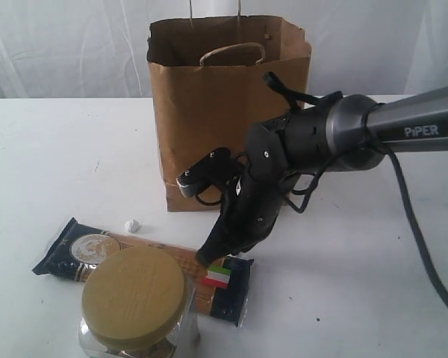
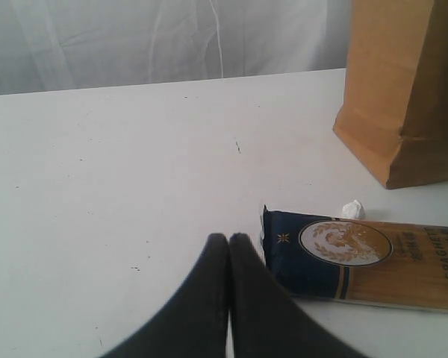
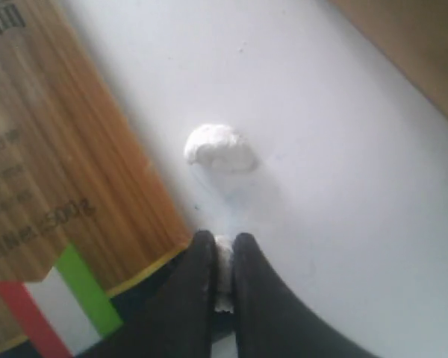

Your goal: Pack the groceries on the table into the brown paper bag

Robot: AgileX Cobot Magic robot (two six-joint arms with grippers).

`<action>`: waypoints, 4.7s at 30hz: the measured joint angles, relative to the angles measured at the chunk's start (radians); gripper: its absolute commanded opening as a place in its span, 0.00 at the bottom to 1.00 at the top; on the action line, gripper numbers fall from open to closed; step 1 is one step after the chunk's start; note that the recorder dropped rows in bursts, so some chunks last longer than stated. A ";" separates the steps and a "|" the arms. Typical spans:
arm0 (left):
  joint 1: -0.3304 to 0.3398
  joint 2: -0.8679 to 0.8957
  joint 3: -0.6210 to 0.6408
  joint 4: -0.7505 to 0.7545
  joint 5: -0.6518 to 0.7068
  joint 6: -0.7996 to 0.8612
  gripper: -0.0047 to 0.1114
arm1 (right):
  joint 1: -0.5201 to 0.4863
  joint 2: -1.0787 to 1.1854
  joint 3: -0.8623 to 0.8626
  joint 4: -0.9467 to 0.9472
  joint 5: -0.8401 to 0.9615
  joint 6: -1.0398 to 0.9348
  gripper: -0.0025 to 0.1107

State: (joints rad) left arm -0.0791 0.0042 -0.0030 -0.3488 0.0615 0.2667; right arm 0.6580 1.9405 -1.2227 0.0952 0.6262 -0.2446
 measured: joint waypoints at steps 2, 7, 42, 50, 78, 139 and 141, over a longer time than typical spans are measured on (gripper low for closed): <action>0.000 0.000 0.000 0.000 0.000 0.000 0.04 | 0.000 -0.028 0.000 0.000 0.034 0.002 0.02; 0.000 0.000 0.000 0.000 0.000 0.000 0.04 | 0.000 -0.111 0.000 0.005 0.126 0.010 0.02; 0.000 0.000 0.000 0.000 0.000 0.000 0.04 | 0.000 -0.375 0.000 0.794 -0.899 -0.587 0.02; 0.000 0.000 0.000 0.000 0.000 0.000 0.04 | 0.000 -0.292 0.000 0.794 -0.885 -0.587 0.14; 0.000 0.000 0.000 0.000 0.000 0.000 0.04 | 0.077 -0.516 0.000 0.628 -0.180 -0.547 0.02; 0.000 0.000 0.000 0.000 0.000 0.000 0.04 | 0.016 -0.046 -0.082 0.103 0.033 0.441 0.29; 0.000 0.000 0.000 0.000 0.000 0.000 0.04 | 0.016 -0.028 -0.082 0.103 0.034 0.441 0.29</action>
State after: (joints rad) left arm -0.0791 0.0042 -0.0030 -0.3488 0.0615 0.2667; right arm 0.6742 1.9126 -1.3044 0.1981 0.6606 0.1962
